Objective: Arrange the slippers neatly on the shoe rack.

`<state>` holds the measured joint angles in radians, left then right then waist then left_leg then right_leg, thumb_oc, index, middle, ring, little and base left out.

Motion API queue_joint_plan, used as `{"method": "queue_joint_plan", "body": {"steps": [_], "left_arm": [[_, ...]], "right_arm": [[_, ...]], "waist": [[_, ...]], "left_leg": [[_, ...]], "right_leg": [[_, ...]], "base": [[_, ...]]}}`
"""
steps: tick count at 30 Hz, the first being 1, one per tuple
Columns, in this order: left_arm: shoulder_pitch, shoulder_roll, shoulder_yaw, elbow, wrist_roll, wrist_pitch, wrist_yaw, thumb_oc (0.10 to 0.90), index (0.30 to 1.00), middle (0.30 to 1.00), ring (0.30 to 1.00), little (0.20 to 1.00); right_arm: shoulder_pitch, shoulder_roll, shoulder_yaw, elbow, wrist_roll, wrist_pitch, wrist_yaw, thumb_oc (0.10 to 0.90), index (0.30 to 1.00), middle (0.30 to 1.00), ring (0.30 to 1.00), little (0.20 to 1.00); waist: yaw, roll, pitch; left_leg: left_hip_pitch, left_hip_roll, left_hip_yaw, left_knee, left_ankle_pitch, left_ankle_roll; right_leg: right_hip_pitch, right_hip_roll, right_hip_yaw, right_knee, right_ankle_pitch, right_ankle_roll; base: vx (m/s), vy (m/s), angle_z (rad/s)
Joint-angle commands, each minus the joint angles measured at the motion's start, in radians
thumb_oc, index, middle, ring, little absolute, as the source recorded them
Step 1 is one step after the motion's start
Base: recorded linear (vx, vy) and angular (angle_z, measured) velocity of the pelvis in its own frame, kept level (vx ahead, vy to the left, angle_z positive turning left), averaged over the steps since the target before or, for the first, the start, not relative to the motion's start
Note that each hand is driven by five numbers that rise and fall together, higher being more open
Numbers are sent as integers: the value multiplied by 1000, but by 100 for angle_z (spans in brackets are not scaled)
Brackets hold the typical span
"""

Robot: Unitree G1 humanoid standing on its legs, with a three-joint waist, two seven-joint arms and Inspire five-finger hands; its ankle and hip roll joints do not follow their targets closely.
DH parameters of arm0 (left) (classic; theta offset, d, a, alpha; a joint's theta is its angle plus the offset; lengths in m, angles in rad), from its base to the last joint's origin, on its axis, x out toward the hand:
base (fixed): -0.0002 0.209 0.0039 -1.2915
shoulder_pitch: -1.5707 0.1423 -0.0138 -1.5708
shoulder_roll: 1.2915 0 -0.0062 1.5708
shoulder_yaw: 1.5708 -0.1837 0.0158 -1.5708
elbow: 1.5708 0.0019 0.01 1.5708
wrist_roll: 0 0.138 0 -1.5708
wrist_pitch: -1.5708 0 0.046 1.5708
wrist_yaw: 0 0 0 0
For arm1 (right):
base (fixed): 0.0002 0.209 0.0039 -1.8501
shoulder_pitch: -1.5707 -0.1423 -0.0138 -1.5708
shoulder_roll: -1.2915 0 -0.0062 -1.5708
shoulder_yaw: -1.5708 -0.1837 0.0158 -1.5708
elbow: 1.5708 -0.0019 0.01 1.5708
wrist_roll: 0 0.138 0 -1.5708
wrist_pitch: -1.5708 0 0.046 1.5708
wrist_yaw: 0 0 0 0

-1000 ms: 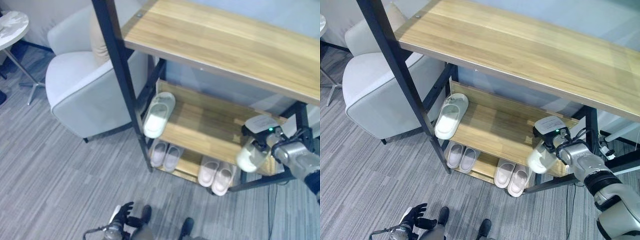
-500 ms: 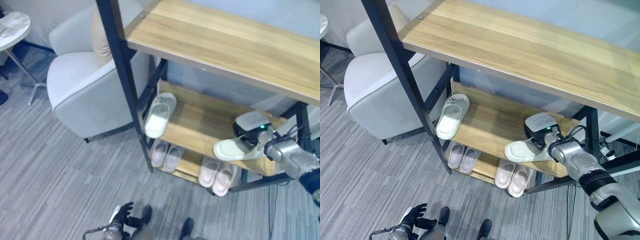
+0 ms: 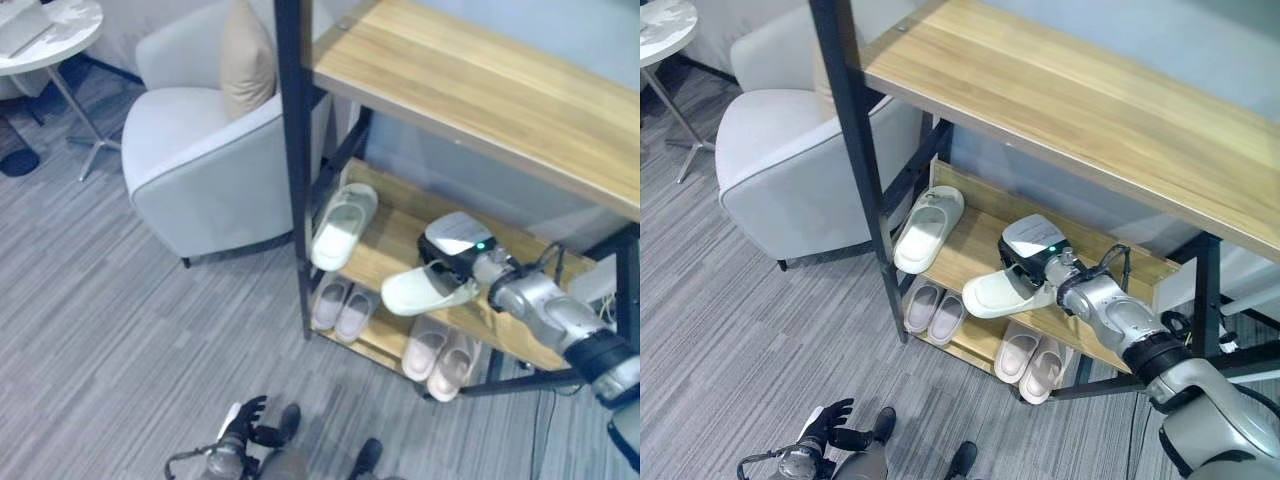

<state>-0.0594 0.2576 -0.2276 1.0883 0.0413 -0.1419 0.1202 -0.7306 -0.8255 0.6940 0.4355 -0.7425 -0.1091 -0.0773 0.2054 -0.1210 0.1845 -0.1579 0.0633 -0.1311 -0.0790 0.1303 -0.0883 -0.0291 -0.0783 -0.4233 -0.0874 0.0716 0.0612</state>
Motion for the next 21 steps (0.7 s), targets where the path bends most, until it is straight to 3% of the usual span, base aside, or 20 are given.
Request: {"method": "queue_joint_plan", "body": {"steps": [1, 7, 8, 9, 10, 21], "left_arm": [[66, -26, -84, 84, 8, 5, 12, 800, 900, 900, 900, 900], [58, -19, -97, 82, 2, 1, 14, 800, 900, 900, 900, 900], [54, -18, -99, 81, -1, 1, 16, 800, 900, 900, 900, 900], [52, -18, -101, 78, -4, 0, 18, 800, 900, 900, 900, 900], [50, -19, -104, 73, -7, 0, 19, 800, 900, 900, 900, 900], [52, -41, -104, 79, 6, 0, 24, 800, 900, 900, 900, 900]], "right_arm": [[-197, -16, 14, 6, 1, 4, -127, 400, 300, 300, 300, 300], [-283, -37, 79, 83, -33, 15, -161, 400, 300, 300, 300, 300], [-296, -41, 87, 92, -38, 19, -165, 519, 479, 479, 479, 479], [-302, -44, 89, 102, -42, 25, -170, 569, 554, 554, 554, 554], [-305, -47, 87, 111, -44, 28, -176, 800, 900, 900, 900, 900], [-242, -108, 15, -28, -61, 19, -209, 800, 900, 900, 900, 900]], "waist": [[53, -14, -38], [79, -25, -28], [80, -26, -27], [83, -27, -26], [83, -25, -25], [56, -10, -43]], "left_leg": [[23, -12, 42, -8, -65, -11], [5, -15, 15, -8, -56, -15], [2, -15, 10, -8, -54, -16], [0, -16, 7, -8, -53, -16], [-3, -18, 4, -8, -52, -16], [8, -18, 9, -8, -58, -18]], "right_leg": [[38, -55, 28, 12, -63, 94], [36, -52, 2, 13, -65, 93], [35, -52, -2, 13, -65, 93], [35, -51, -4, 13, -65, 93], [35, -51, -8, 13, -65, 93], [39, -60, -16, 17, -67, 92]], "base": [[5, -14, 8], [5, -15, 21], [2, -13, 21], [-4, 0, 19], [-3, 3, 15], [6, 7, 3]]}}
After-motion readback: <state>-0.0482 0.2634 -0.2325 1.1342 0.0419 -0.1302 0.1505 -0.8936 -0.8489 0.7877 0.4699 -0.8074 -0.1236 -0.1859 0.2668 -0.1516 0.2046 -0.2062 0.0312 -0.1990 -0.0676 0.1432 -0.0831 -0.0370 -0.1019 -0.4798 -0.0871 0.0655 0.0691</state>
